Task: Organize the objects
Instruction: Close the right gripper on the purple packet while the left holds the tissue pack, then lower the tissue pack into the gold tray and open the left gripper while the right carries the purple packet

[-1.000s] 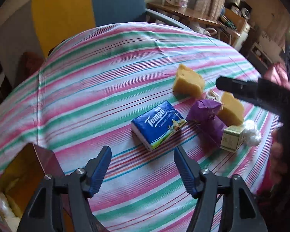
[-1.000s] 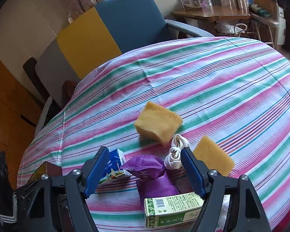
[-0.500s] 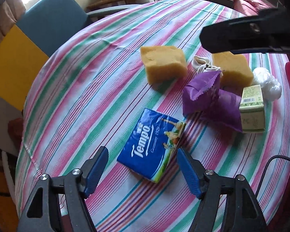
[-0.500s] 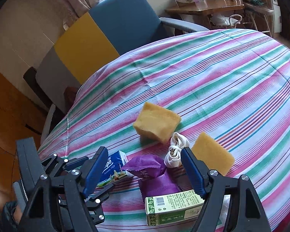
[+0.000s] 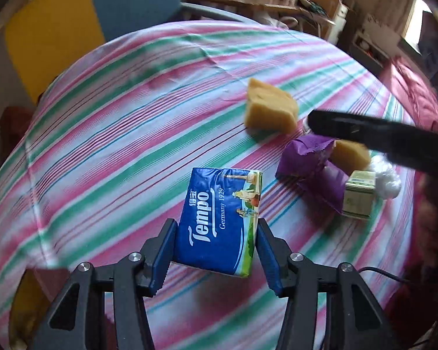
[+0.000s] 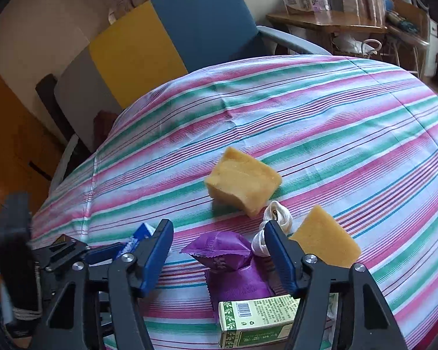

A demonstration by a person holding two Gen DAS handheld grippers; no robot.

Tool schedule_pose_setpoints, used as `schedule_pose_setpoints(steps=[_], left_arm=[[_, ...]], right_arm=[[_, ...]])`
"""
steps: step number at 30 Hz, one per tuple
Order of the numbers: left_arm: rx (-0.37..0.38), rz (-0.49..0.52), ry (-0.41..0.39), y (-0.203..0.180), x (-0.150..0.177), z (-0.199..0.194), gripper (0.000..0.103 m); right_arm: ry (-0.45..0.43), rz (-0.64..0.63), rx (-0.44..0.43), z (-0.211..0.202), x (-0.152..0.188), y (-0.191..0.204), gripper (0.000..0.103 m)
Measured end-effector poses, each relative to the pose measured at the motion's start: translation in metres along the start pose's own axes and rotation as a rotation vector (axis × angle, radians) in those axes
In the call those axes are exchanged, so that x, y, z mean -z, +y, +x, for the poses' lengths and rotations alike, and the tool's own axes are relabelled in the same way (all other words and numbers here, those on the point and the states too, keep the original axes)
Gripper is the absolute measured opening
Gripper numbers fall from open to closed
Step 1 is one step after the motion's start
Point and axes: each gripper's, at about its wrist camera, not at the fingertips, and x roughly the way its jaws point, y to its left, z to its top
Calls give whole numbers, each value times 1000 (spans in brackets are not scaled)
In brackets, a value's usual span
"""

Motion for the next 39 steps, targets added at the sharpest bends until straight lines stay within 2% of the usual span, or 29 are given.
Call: schedule_pose_setpoints(steps=[8,9,10,12,17,24,27,31,36,39], left_arm=[[25,-151,-88,11,45,-64,54],[27,-168,-95,15,50,-69,54],[33,-188,-103,18,56,-76,54],[30,-229,-121,25,68,-90,54],[-19,-373,-197,65,109,-135,54],[-181,-644,-272,139,201,-192,54],[-210,-736,-256,157,236,-193,54],[-196,-793,-226,164,257,-179,54],[-190,-797,-224,179,239,-162,54],[-231,-809,-202,197,223,-146,54]], right_arm=[[87,-141,102,31,8,16,67],[92,-164,113,34,10,18,65],[95,-185,121,36,11,21,57],[88,-237,147,37,15,26,57],[67,-273,165,31,19,30,57],[12,-356,130,18,24,51,57],[10,-404,109,19,30,64,57],[18,-461,98,21,40,77,57],[20,-485,93,22,45,82,57],[17,-487,89,22,45,82,57]])
